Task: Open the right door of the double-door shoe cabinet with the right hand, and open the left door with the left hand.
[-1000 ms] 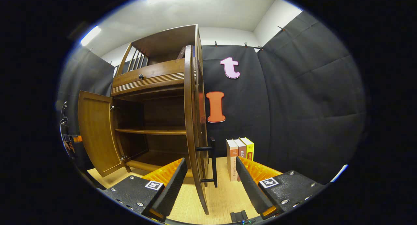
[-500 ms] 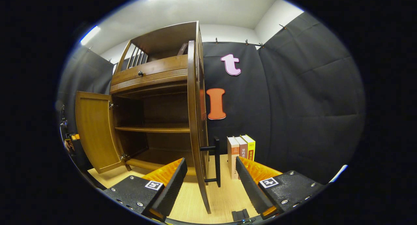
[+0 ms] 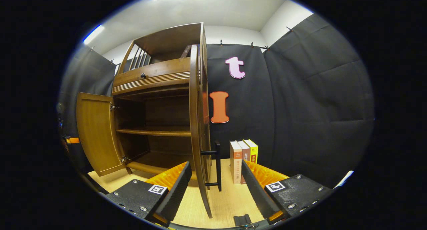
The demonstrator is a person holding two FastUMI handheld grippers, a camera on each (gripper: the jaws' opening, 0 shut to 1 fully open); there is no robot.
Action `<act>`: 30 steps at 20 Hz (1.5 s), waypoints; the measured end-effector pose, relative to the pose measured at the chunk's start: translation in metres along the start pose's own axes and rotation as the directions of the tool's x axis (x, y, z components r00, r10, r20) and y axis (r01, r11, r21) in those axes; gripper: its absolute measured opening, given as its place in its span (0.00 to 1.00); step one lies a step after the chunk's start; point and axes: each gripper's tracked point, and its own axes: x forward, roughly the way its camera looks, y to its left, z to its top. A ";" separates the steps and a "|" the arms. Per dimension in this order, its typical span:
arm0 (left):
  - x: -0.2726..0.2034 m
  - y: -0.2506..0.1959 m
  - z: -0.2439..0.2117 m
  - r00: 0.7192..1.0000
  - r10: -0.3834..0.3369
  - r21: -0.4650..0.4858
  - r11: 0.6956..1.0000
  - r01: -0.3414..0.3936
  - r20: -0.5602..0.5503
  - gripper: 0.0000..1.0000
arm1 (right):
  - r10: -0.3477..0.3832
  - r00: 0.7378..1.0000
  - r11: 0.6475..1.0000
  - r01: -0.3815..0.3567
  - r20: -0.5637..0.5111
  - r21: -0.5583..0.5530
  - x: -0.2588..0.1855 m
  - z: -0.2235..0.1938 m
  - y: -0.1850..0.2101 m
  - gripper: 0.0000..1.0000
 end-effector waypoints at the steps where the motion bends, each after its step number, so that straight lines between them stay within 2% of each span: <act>1: 0.002 -0.019 0.010 1.000 0.022 0.027 0.999 -0.022 0.013 0.09 | 0.007 1.000 1.000 -0.007 0.004 0.006 0.002 0.002 0.001 0.92; 2: 0.008 -0.038 0.021 0.999 0.040 0.045 0.998 -0.041 0.029 0.09 | 0.017 1.000 1.000 -0.017 0.013 0.011 0.001 0.004 0.004 0.92; 3: 0.018 -0.061 0.028 0.998 0.052 0.048 0.997 -0.055 0.044 0.14 | 0.025 0.999 1.000 -0.025 0.022 0.012 0.004 0.005 0.005 0.92; 4: 0.030 -0.084 0.037 0.996 0.064 0.048 0.997 -0.067 0.066 0.09 | 0.027 0.999 1.000 -0.027 0.024 0.012 0.006 0.003 0.005 0.92; 6: 0.059 -0.125 0.039 0.993 0.094 0.051 0.994 -0.098 0.075 0.09 | 0.037 0.999 0.999 -0.038 0.024 0.018 0.010 -0.005 0.009 0.92; 9: 0.079 -0.154 0.034 0.972 0.209 0.074 0.973 -0.218 0.106 0.14 | 0.047 0.999 0.999 -0.048 0.008 0.017 0.009 -0.016 0.012 0.92; 12: 0.100 -0.184 0.022 0.964 0.241 0.072 0.966 -0.250 0.110 0.14 | 0.064 0.998 0.997 -0.063 -0.017 0.034 0.010 -0.025 0.016 0.92; 13: 0.102 -0.188 0.017 0.959 0.262 0.081 0.959 -0.271 0.111 0.14 | 0.067 0.998 0.997 -0.066 -0.018 0.034 0.011 -0.026 0.017 0.89; 15: 0.109 -0.199 0.012 0.956 0.267 0.061 0.959 -0.275 0.123 0.12 | 0.076 0.997 0.996 -0.075 -0.004 0.037 0.011 -0.020 0.018 0.92; 16: 0.111 -0.204 0.010 0.955 0.267 0.058 0.960 -0.276 0.127 0.22 | 0.080 0.997 0.996 -0.080 0.000 0.041 0.010 -0.020 0.019 0.92; 18: 0.109 -0.205 0.010 0.947 0.283 0.081 0.951 -0.298 0.154 0.31 | 0.084 0.996 0.996 -0.085 0.007 0.041 0.012 -0.016 0.020 0.92; 20: 0.111 -0.213 0.012 0.946 0.272 0.075 0.955 -0.288 0.175 0.53 | 0.088 0.996 0.996 -0.088 0.016 0.035 0.013 -0.011 0.022 0.92; 25: 0.113 -0.212 0.002 0.944 0.281 0.032 0.956 -0.290 0.170 0.80 | 0.084 0.996 0.996 -0.086 0.032 0.036 0.014 -0.005 0.027 0.92; 27: 0.112 -0.211 0.000 0.946 0.278 0.036 0.957 -0.288 0.169 0.87 | 0.079 0.996 0.996 -0.080 0.038 0.024 0.013 -0.003 0.027 0.92; 28: 0.111 -0.209 0.000 0.945 0.281 0.045 0.955 -0.292 0.168 0.96 | 0.075 0.996 0.997 -0.076 0.039 0.021 0.013 -0.001 0.027 0.92; 30: 0.112 -0.207 -0.002 0.941 0.291 0.065 0.950 -0.305 0.173 0.98 | 0.072 0.997 0.997 -0.073 0.037 0.025 0.014 -0.002 0.027 0.92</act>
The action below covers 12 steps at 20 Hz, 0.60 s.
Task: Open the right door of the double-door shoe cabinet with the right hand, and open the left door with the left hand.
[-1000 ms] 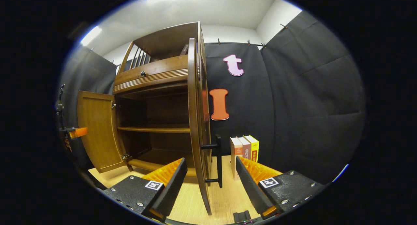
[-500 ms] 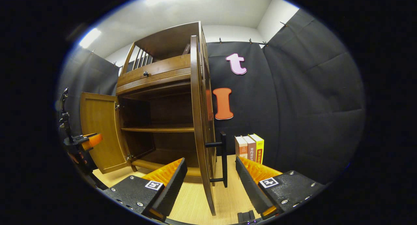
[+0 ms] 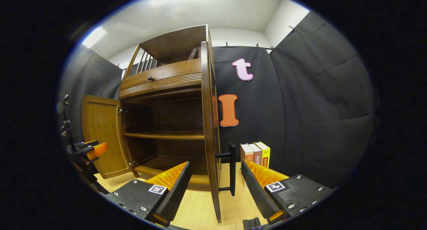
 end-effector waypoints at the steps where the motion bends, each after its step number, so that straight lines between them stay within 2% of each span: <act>1: 0.000 0.002 0.001 1.000 0.005 0.004 1.000 -0.005 0.006 0.98 | -0.001 1.000 1.000 0.001 0.002 0.001 0.000 0.000 0.001 0.92; 12: 0.006 -0.005 -0.002 1.000 -0.001 0.014 1.000 0.000 0.009 0.98 | -0.004 1.000 0.999 0.003 -0.018 -0.041 0.002 -0.011 0.006 0.92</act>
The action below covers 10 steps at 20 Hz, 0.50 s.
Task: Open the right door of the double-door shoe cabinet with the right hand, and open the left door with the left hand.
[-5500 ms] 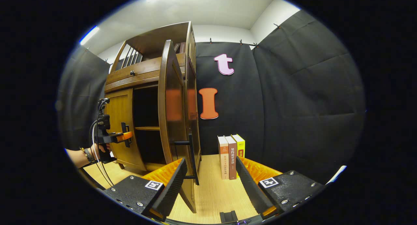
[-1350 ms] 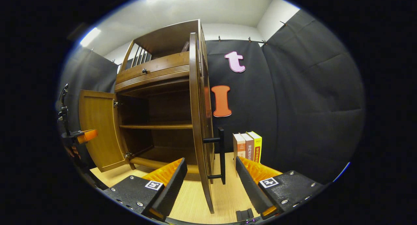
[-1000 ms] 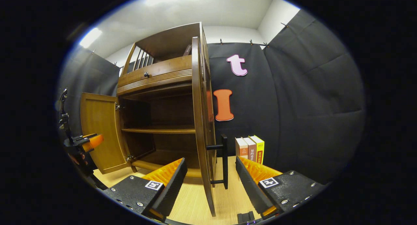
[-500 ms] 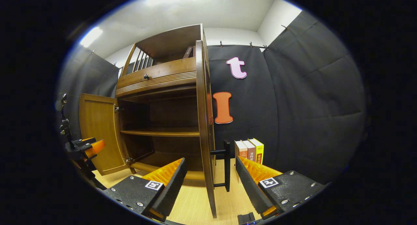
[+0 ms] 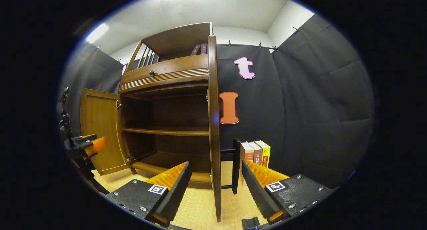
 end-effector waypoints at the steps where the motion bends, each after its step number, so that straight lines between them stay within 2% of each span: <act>1: 0.000 0.000 -0.002 1.000 -0.001 0.001 1.000 0.001 -0.004 0.98 | 0.000 1.000 1.000 0.000 0.000 0.003 0.001 0.000 0.000 0.92; 10: 0.001 0.003 -0.006 1.000 0.011 0.004 1.000 -0.011 -0.010 0.98 | 0.003 1.000 1.000 -0.003 -0.004 0.017 0.005 -0.002 0.000 0.92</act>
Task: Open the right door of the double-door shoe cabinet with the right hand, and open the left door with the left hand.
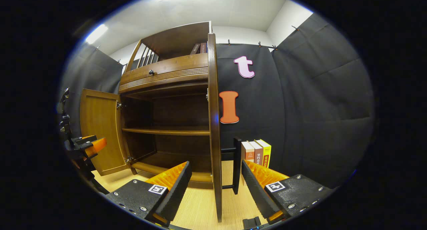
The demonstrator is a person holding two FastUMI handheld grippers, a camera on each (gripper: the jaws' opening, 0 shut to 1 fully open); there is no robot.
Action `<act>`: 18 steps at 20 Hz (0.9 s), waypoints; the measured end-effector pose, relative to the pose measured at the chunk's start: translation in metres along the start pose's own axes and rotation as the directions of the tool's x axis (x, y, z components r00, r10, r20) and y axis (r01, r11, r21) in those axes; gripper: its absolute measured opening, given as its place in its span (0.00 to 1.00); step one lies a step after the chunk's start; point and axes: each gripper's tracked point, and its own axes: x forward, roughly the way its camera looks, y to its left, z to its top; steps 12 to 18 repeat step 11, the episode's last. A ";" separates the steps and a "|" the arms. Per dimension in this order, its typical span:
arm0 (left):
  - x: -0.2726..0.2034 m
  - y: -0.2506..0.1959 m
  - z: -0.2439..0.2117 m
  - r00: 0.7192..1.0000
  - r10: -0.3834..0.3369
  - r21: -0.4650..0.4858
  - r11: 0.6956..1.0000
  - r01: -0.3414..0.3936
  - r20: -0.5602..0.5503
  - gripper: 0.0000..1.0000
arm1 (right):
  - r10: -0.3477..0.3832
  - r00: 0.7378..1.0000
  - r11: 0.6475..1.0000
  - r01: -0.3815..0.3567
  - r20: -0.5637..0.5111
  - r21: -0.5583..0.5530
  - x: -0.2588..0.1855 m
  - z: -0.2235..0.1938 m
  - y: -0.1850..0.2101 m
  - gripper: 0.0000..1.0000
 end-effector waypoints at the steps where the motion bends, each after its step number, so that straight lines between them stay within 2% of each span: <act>1: 0.000 0.000 0.000 1.000 0.000 0.001 1.000 0.000 0.000 0.98 | -0.001 1.000 1.000 0.001 0.000 0.000 0.000 0.001 0.000 0.92; 18: 0.005 0.001 -0.001 1.000 0.001 0.012 1.000 -0.001 -0.004 0.98 | -0.003 1.000 1.000 0.003 -0.004 -0.004 0.003 -0.001 0.000 0.92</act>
